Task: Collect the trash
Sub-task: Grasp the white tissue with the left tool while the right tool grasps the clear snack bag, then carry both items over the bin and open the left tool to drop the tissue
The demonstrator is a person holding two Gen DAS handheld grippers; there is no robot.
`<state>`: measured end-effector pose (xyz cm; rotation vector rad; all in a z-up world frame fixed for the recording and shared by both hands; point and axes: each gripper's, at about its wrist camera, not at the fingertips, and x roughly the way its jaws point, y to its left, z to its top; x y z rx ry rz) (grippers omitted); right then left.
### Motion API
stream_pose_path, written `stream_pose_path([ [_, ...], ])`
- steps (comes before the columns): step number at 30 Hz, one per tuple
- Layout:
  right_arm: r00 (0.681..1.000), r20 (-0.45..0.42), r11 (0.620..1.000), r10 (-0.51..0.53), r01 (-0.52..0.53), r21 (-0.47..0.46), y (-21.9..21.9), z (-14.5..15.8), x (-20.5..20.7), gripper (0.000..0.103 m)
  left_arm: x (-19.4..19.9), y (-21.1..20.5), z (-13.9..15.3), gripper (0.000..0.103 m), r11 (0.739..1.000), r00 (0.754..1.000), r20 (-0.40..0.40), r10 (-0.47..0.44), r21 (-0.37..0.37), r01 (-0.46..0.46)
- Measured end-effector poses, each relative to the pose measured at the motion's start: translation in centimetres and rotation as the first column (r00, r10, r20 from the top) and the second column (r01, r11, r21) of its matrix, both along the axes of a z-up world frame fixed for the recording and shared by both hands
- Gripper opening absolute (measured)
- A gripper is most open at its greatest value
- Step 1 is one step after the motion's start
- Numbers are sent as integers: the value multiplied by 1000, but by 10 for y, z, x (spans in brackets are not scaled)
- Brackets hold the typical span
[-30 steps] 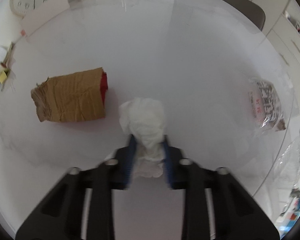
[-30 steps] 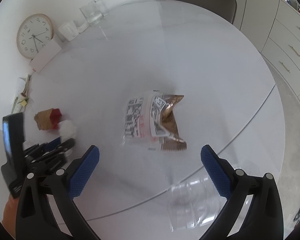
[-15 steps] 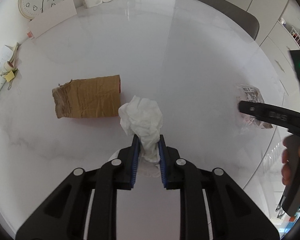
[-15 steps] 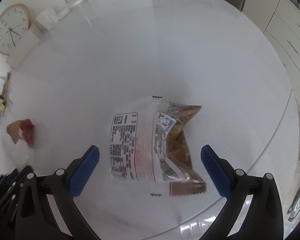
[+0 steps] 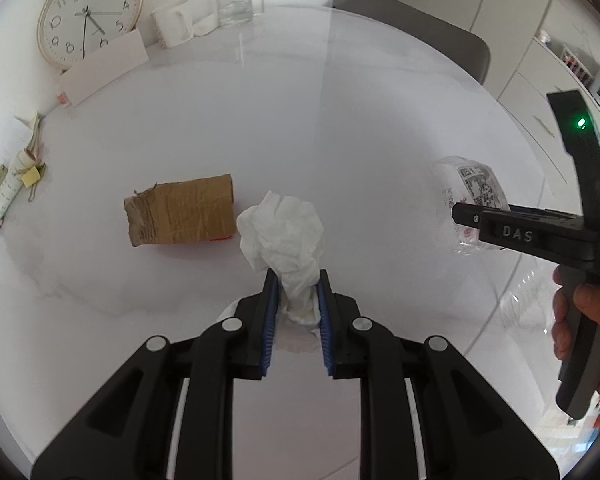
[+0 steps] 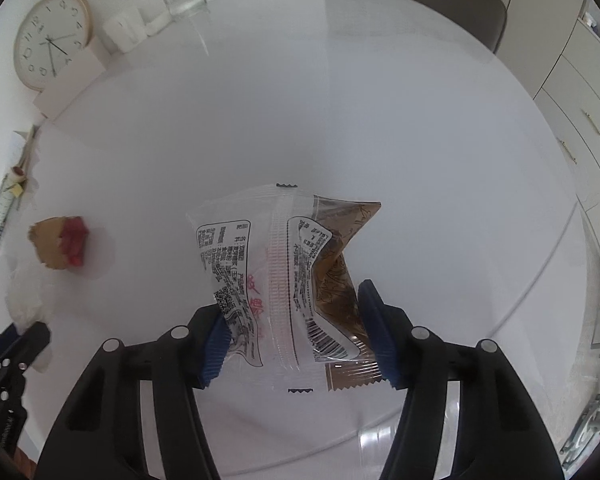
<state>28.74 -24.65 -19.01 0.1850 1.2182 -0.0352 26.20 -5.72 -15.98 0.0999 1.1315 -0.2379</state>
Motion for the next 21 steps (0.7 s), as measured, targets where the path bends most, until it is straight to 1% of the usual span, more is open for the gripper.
stream_pose_path([
  [2,1000,11,1000,-8,8,17,-4,9,-12,60,-9,-4,4,19,1000,1000,3,-23,-4,23],
  [6,999,35,999,-23,22,29,-10,31,-55,60,-36,-15,16,19,996,997,-5,-83,-22,83],
  [11,997,59,999,-41,40,25,-19,52,-112,60,-75,-35,31,19,984,984,18,-180,-4,180],
  [12,997,63,999,-48,47,20,-23,55,-125,60,-88,-42,35,19,980,979,20,-201,-7,201],
  [14,996,66,998,-67,67,11,-33,61,-159,60,-108,-52,40,19,969,969,17,-246,-20,246],
  [17,991,68,993,-114,114,10,-51,67,-212,61,-136,-70,45,19,951,951,18,-308,-12,308],
  [21,981,54,983,-185,184,13,-75,66,-280,61,-181,-99,52,19,911,911,20,-411,-19,412],
])
